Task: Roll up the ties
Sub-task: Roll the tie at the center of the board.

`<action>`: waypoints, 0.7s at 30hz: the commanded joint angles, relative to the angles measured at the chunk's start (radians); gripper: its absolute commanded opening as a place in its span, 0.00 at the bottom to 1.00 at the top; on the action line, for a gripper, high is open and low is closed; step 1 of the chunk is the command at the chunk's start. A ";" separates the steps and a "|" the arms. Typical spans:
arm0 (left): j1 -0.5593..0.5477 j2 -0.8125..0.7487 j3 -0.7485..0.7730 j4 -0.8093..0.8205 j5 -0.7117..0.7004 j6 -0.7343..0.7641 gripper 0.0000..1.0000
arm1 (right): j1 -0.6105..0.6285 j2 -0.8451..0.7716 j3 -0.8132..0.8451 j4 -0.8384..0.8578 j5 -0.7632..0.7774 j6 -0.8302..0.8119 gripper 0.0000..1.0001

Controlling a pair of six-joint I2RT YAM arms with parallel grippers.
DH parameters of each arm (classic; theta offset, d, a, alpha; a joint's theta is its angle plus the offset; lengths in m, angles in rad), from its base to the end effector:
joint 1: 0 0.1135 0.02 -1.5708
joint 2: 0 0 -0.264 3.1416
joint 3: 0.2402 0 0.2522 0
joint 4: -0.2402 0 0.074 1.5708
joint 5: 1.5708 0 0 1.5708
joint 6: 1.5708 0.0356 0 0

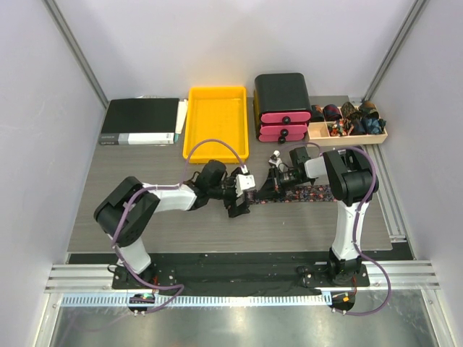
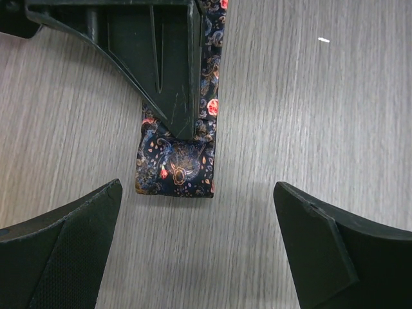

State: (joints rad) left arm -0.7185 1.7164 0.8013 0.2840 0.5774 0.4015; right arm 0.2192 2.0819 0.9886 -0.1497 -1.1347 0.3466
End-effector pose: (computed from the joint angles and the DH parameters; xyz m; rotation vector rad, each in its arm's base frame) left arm 0.2424 -0.2378 0.1559 1.4325 1.6677 -0.8118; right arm 0.3284 0.1062 0.0695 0.1074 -2.5999 -1.7030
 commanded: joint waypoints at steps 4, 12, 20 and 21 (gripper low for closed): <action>-0.009 0.061 -0.010 0.155 -0.017 -0.023 0.96 | 0.016 0.079 -0.059 -0.091 0.164 -0.015 0.01; -0.027 0.124 0.012 0.179 -0.030 -0.010 0.82 | 0.016 0.092 -0.062 -0.082 0.141 -0.008 0.01; -0.048 0.147 0.022 0.144 -0.040 0.025 0.68 | 0.017 0.095 -0.068 -0.083 0.133 -0.008 0.01; -0.048 0.150 0.029 0.135 -0.042 0.025 0.65 | 0.017 0.093 -0.070 -0.082 0.133 -0.008 0.01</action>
State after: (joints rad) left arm -0.7528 1.8374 0.8013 0.4297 0.5415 0.3847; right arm 0.2192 2.0872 0.9813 -0.1360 -1.1553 0.3458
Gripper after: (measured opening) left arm 0.689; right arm 0.050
